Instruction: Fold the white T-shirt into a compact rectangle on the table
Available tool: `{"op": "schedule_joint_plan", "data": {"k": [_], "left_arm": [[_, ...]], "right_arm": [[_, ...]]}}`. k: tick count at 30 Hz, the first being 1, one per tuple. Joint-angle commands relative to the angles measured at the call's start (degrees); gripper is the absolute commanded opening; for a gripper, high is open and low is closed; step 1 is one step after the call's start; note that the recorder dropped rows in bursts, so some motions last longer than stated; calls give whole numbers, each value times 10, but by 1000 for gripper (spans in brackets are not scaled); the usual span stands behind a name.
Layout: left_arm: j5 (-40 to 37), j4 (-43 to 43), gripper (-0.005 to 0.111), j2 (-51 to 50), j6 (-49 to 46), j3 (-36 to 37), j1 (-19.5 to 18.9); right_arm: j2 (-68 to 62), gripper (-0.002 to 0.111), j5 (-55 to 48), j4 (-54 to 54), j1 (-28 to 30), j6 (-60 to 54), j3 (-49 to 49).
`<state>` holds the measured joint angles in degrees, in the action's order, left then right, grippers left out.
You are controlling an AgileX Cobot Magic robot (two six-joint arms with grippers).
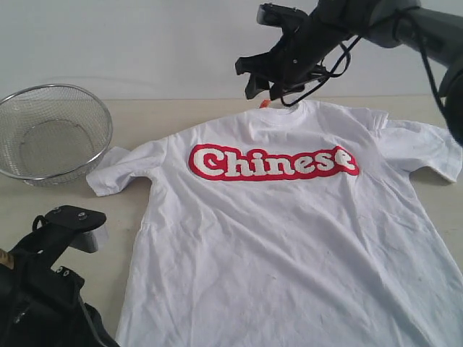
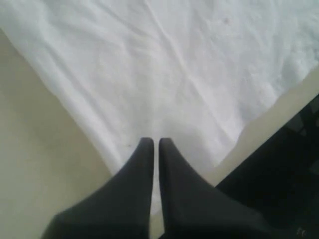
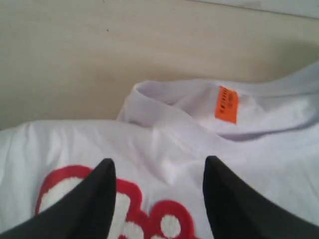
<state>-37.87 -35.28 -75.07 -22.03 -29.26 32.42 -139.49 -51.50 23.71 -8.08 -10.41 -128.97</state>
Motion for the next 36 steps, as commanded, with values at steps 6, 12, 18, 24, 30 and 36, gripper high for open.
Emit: {"op": "schedule_joint_plan", "data": {"k": [6, 12, 18, 24, 30, 36], "left_arm": [[15, 6, 4, 4, 6, -2, 2], [19, 6, 4, 4, 6, -2, 2], [23, 6, 4, 4, 6, -2, 2], [23, 6, 4, 4, 6, -2, 2], [24, 6, 4, 4, 6, -2, 2], [24, 6, 4, 4, 6, -2, 2]], "right_arm": [[-93, 45, 74, -16, -39, -68, -72], [-97, 22, 44, -56, -44, -70, -72], [-102, 0, 35, -78, -44, -71, -72], [-99, 3, 36, -76, -44, -70, -72], [-96, 16, 32, -77, -45, -71, -72], [-98, 0, -30, -77, -45, -88, -72]]}}
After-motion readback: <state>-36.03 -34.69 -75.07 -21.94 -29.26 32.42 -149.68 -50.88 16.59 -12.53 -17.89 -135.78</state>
